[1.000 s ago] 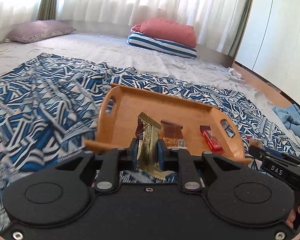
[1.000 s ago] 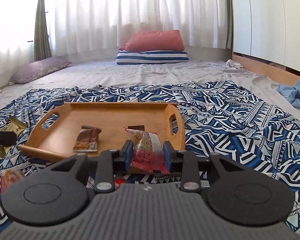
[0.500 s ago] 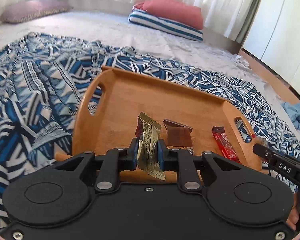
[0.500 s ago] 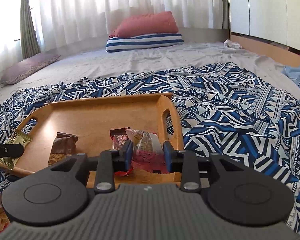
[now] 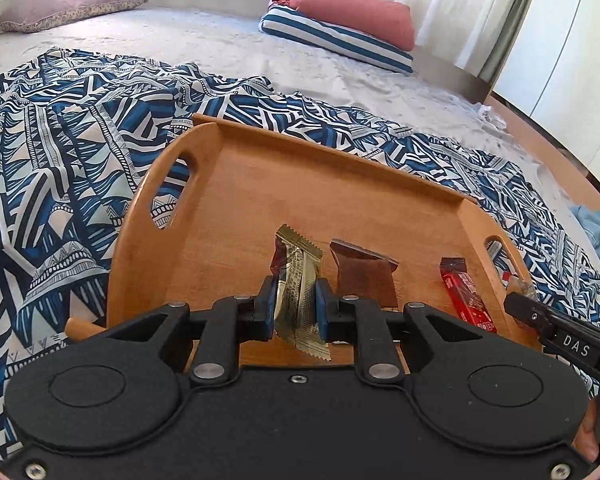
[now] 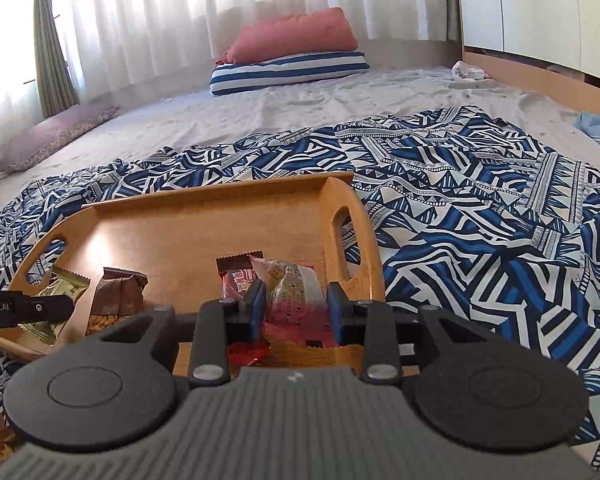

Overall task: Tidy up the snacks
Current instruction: 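Carry the gold wrapper and pink packet over the wooden tray with both tools, then lower the gold wrapper onto the tray and open the left tool while the right tool lowers the pink packet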

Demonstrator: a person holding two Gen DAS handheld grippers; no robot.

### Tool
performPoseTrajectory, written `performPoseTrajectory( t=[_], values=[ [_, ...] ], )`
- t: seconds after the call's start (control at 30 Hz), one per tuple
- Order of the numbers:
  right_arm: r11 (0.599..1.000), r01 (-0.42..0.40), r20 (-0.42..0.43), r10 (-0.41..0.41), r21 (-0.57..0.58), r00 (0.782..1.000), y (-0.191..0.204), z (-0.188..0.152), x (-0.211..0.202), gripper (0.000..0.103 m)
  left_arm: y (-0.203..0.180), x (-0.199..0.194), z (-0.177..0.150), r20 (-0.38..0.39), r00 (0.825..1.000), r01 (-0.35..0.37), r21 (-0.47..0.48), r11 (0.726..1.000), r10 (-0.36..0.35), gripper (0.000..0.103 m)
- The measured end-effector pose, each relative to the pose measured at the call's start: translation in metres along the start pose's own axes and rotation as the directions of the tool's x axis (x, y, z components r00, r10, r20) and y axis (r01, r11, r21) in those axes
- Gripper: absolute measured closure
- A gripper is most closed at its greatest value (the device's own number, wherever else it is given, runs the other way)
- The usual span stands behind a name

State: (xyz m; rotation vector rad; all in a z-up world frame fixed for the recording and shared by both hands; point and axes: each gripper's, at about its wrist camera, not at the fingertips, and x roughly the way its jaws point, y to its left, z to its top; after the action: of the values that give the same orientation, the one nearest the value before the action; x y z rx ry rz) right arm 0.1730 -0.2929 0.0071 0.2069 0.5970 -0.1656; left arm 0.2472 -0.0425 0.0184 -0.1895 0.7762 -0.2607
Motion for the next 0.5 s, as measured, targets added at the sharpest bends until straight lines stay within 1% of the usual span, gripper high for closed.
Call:
performPoseTrajectory(
  t=[0.5],
  values=[
    [1.0, 0.012, -0.017, -0.012, -0.012, 1.0, 0.001, -0.002, 0.014, 0.065, -0.006, 0.014, 0.002, 0.001, 1.0, -0.005, 0.01, 1.0, 0.005, 0.085]
  ],
)
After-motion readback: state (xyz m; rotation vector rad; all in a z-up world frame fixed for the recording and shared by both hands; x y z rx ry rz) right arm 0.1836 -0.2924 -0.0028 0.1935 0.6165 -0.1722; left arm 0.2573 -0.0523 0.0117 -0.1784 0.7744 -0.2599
